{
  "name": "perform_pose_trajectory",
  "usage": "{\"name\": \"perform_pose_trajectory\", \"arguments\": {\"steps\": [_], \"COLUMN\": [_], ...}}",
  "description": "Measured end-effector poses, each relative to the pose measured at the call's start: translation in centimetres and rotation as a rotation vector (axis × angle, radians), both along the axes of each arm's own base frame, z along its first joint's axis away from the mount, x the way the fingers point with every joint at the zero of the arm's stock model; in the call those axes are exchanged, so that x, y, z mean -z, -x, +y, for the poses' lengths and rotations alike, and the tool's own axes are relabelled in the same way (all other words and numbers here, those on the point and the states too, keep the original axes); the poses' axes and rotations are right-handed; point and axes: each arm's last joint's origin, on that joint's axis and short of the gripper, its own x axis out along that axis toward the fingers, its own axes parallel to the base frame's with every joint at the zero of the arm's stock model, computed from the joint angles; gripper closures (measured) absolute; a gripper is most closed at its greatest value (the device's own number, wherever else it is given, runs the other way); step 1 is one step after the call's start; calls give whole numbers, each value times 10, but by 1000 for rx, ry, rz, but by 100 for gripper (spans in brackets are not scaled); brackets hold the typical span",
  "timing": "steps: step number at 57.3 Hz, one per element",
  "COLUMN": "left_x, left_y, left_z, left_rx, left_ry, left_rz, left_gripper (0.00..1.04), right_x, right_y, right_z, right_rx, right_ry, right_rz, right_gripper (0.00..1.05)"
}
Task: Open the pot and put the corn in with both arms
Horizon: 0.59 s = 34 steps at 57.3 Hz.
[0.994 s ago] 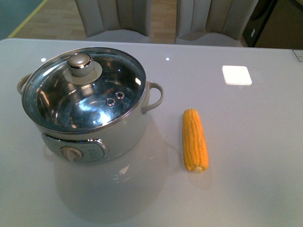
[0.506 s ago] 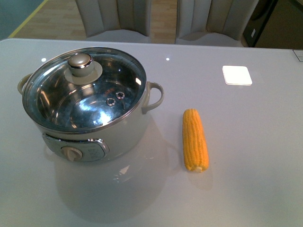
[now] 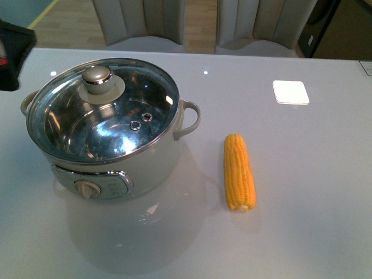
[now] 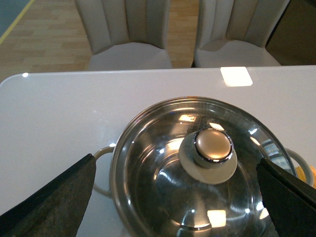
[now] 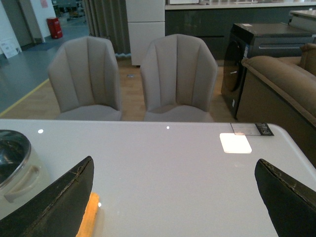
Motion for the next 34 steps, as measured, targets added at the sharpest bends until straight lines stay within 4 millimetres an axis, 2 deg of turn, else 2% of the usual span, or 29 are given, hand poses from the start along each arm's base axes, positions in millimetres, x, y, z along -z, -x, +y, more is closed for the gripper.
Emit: {"name": "perform_pose_trajectory", "arguments": {"steps": [9,21,34], "left_x": [20,36,53], "left_y": [-35,-66,-80], "left_z": [-10,-26,-44], "left_rx": [30,68,99], "left_ry": [-26,-29,-26], "left_rz": [29,9,-5], "left_gripper": [7,7,7], "right_x": [0,0,0], "right_y": [0,0,0], "right_z": [0,0,0], "right_rx": [0,0,0], "right_ry": [0,0,0], "right_rz": [0,0,0], "right_gripper": [9,9,9]}}
